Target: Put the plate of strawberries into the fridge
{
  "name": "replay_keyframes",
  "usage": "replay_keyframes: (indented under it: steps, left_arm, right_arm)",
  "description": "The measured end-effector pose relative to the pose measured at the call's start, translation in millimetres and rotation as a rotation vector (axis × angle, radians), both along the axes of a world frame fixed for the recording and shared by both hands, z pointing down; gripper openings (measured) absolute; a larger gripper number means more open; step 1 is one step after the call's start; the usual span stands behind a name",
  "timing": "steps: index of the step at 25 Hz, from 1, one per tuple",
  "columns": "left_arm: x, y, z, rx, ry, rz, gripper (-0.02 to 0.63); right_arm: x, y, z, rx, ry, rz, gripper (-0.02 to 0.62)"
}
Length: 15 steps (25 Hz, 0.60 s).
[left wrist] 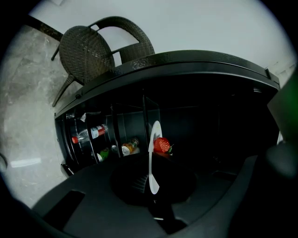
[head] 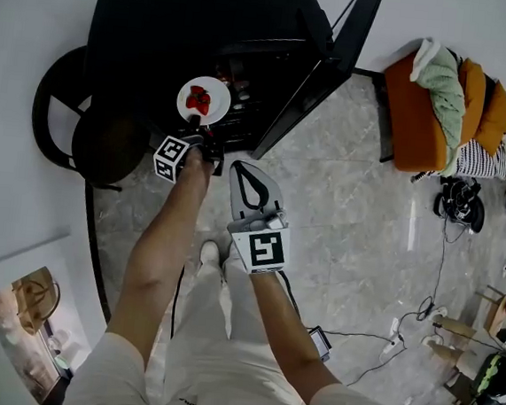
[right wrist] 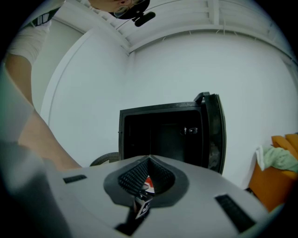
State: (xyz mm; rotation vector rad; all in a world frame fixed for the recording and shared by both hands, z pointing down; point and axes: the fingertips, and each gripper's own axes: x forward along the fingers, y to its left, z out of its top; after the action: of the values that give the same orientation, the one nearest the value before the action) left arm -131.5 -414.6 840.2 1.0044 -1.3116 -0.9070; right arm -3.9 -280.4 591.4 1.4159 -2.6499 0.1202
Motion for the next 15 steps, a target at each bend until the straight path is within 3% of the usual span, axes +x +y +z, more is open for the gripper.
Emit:
replay_keyframes:
  steps: [9, 15]
  left_arm:
    - [-0.5, -13.1, 2.6, 0.003, 0.009, -0.035, 0.009]
    - [0.5, -14.1, 1.3, 0.007, 0.033, -0.106, 0.009]
  right_arm:
    - [-0.4, -6.7, 6.1, -0.017, -0.005, 0.010, 0.012]
    - [-0.2, -8.9, 7.3, -0.019, -0.012, 0.010, 0.012]
